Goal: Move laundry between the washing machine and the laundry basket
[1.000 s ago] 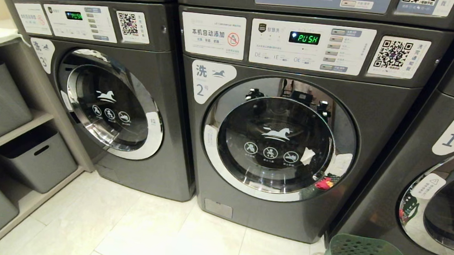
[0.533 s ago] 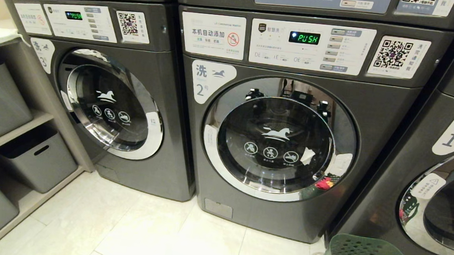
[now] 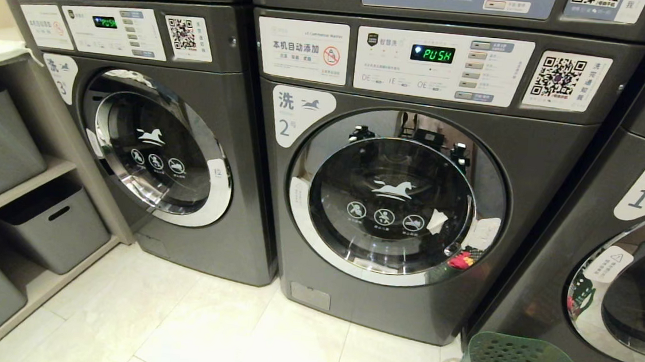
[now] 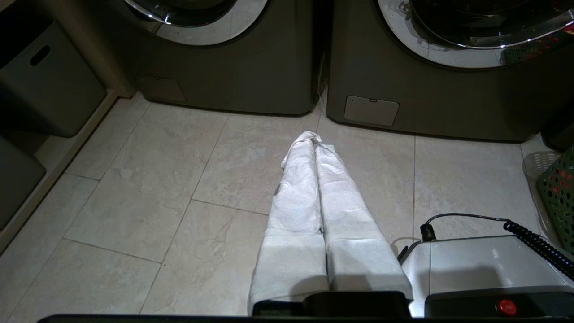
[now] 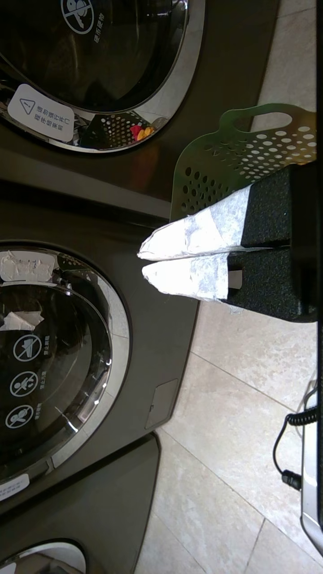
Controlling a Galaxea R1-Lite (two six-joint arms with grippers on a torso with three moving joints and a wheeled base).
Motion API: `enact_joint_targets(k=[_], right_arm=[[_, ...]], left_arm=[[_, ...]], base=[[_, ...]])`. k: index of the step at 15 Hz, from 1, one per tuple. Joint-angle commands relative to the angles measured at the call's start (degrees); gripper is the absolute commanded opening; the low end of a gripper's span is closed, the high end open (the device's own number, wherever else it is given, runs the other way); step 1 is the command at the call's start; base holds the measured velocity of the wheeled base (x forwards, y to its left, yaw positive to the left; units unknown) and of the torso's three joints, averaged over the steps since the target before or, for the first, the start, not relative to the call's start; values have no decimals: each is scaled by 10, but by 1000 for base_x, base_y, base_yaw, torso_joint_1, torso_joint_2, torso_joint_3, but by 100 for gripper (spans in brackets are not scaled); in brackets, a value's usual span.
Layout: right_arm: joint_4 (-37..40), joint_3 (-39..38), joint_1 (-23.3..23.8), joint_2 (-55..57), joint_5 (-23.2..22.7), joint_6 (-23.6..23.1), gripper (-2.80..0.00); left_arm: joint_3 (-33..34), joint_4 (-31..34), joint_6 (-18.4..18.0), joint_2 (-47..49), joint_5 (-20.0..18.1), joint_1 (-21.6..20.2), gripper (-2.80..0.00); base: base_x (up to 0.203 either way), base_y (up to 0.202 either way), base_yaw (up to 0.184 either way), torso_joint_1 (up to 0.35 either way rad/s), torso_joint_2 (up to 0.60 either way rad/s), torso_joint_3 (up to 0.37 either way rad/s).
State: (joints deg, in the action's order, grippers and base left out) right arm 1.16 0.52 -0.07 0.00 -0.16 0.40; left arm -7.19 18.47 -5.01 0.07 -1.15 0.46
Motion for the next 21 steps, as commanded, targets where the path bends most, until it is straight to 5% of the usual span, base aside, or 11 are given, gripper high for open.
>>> enact_joint_targets(k=[1,9,13,21], right_arm=[[1,0,0,1,-1,-1,-280],[0,-1,0,1,-1,-6,-280],[-9,-5,0,1,-5,-73,-280],[-10,-5,0,1,-3,-69,-280]], left_arm=[[0,1,-1,0,0,0,-280],[0,2,-1,0,0,0,-280],[1,1,-6,0,-3,0,-280],[1,0,-2,0,8,0,-280]], base=[[0,0,0,0,0,0],[0,0,0,0,0,0],[0,0,0,0,0,0],[0,0,0,0,0,0]])
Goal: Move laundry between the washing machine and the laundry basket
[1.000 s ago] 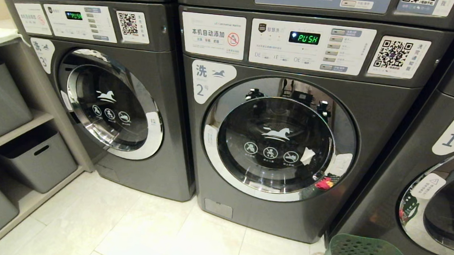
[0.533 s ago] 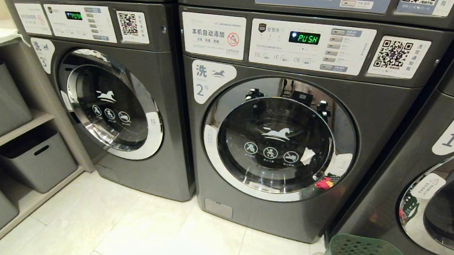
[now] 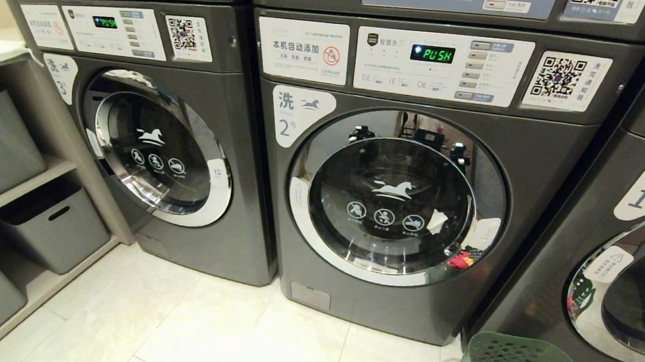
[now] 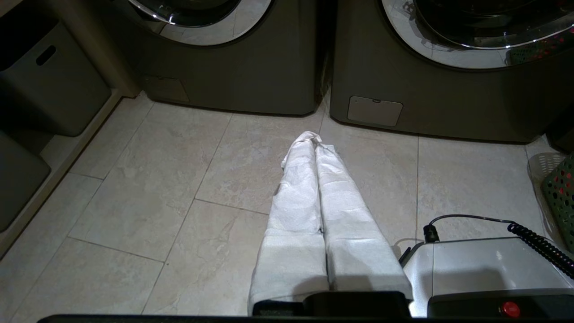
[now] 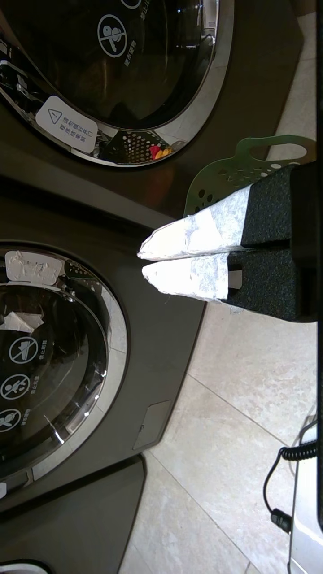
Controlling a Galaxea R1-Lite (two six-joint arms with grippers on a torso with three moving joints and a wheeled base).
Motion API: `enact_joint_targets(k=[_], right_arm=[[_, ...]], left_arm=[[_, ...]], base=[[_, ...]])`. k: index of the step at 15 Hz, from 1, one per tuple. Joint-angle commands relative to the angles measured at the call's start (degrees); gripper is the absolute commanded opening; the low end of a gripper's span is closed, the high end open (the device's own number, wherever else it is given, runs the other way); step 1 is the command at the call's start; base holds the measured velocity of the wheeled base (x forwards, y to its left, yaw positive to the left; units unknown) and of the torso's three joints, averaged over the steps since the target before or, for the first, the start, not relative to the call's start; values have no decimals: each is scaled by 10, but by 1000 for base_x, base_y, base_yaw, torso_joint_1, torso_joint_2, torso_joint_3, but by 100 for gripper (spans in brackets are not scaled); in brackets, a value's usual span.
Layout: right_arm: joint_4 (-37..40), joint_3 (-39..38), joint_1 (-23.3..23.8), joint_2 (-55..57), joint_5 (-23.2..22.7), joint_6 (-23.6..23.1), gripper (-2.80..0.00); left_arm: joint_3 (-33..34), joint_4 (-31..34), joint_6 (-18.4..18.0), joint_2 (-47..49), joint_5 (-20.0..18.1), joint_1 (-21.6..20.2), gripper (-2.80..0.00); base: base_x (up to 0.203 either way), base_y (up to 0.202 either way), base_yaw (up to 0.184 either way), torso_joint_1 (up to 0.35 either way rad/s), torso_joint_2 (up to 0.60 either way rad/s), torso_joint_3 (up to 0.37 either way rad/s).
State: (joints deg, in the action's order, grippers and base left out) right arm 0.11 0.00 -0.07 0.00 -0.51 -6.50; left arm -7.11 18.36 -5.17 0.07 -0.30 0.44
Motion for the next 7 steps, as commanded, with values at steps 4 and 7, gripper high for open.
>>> enact_joint_targets(k=[4,7], right_arm=[[0,1,1,1,1,2,-280],[1,0,1,1,0,3,-280]], left_arm=[[0,1,-1,0,0,0,-280],[0,0,1,0,0,1,-280]], base=[[0,0,0,0,0,0],[0,0,0,0,0,0]])
